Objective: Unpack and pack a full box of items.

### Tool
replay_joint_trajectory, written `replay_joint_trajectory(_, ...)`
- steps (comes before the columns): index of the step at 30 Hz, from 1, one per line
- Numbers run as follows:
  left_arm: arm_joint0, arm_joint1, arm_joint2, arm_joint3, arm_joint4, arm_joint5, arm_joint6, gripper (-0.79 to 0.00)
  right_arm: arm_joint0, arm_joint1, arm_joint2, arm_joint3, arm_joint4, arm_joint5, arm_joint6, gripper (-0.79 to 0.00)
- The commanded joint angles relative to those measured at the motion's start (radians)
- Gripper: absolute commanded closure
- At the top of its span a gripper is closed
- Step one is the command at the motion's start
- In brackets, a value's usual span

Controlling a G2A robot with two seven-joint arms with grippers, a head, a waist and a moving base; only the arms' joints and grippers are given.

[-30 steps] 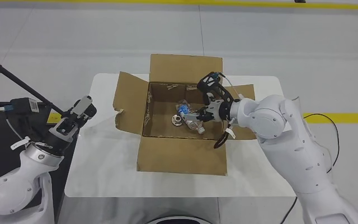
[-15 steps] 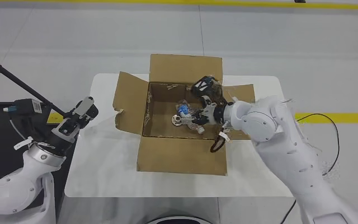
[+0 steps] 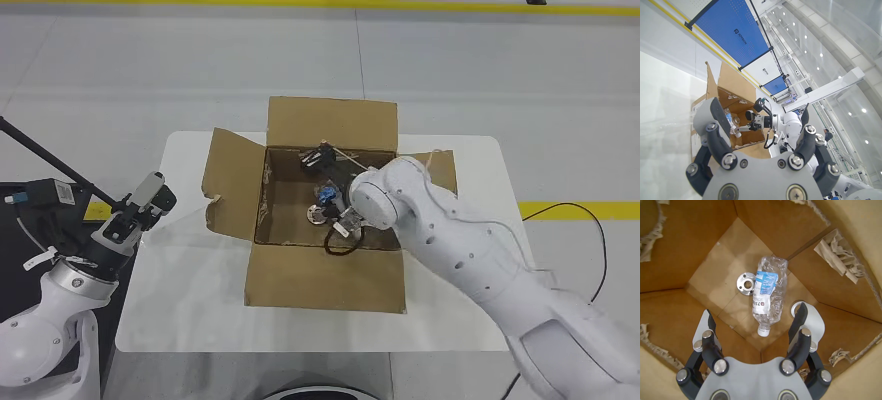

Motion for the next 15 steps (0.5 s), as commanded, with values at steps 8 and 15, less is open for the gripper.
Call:
replay_joint_trajectory(8, 0.0, 0.0, 0.0, 0.0, 0.0, 0.0, 0.0, -0.785, 0.048, -0.095, -0.088, 0.223, 0.022, -0.012, -0.041, -0.785)
replay_joint_trajectory(15, 0.0, 0.0, 0.0, 0.0, 0.0, 0.0, 0.0, -0.785, 0.05, -0.152, -0.126, 0.334, 0.002, -0.002, -0.077, -0.785)
